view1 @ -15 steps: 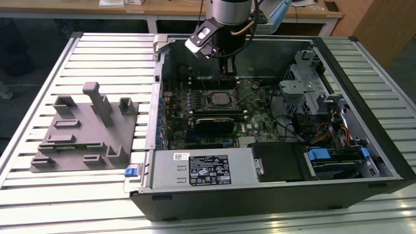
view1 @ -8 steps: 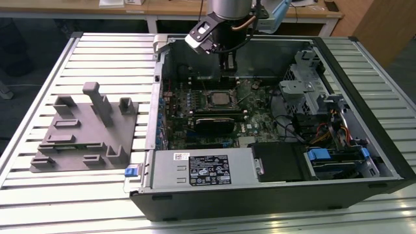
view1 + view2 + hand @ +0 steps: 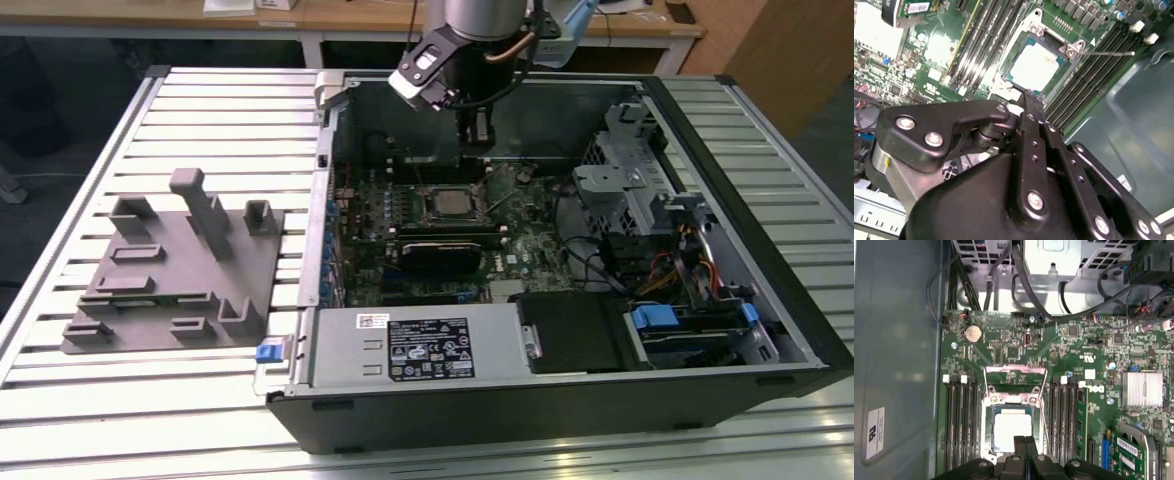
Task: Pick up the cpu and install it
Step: 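Close the cpu cover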
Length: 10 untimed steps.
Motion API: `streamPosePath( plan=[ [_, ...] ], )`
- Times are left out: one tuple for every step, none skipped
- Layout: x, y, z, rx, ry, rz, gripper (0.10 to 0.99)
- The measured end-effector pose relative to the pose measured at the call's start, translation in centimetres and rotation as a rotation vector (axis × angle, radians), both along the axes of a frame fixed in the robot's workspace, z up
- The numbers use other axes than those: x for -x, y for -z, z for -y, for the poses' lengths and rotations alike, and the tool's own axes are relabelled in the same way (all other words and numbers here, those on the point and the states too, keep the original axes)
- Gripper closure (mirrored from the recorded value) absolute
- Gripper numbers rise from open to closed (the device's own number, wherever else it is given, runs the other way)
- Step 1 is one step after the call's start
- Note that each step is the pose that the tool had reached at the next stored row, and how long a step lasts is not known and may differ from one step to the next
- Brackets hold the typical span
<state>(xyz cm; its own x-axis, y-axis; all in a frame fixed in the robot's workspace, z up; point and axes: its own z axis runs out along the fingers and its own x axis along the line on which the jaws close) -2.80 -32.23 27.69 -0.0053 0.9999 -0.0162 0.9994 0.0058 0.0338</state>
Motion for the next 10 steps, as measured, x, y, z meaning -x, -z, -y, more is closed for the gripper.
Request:
streamPosePath(
  plan=[
    [0.00, -0.25, 0.00, 0.000, 0.000, -0.0001, 0.980],
    [0.00, -0.56, 0.00, 0.000, 0.000, 0.0000, 0.980],
    [0.00, -0.80, 0.00, 0.000, 0.000, 0.0001, 0.980],
    [0.00, -0.93, 0.00, 0.000, 0.000, 0.0000, 0.980],
    [-0.02, -0.98, 0.00, 0.000, 0.000, 0.0000, 0.980],
    [-0.05, -1.00, 0.00, -0.001, 0.000, 0.0001, 0.980],
    [-0.09, -1.01, 0.00, -0.001, 0.000, 0.0002, 0.980],
    [-0.20, -1.02, 0.00, -0.001, 0.000, 0.0001, 0.980],
    [-0.33, -1.03, 0.00, -0.001, 0.000, 0.0000, 0.980],
    [-0.45, -1.03, 0.00, -0.001, 0.000, 0.0000, 0.980]
  ],
)
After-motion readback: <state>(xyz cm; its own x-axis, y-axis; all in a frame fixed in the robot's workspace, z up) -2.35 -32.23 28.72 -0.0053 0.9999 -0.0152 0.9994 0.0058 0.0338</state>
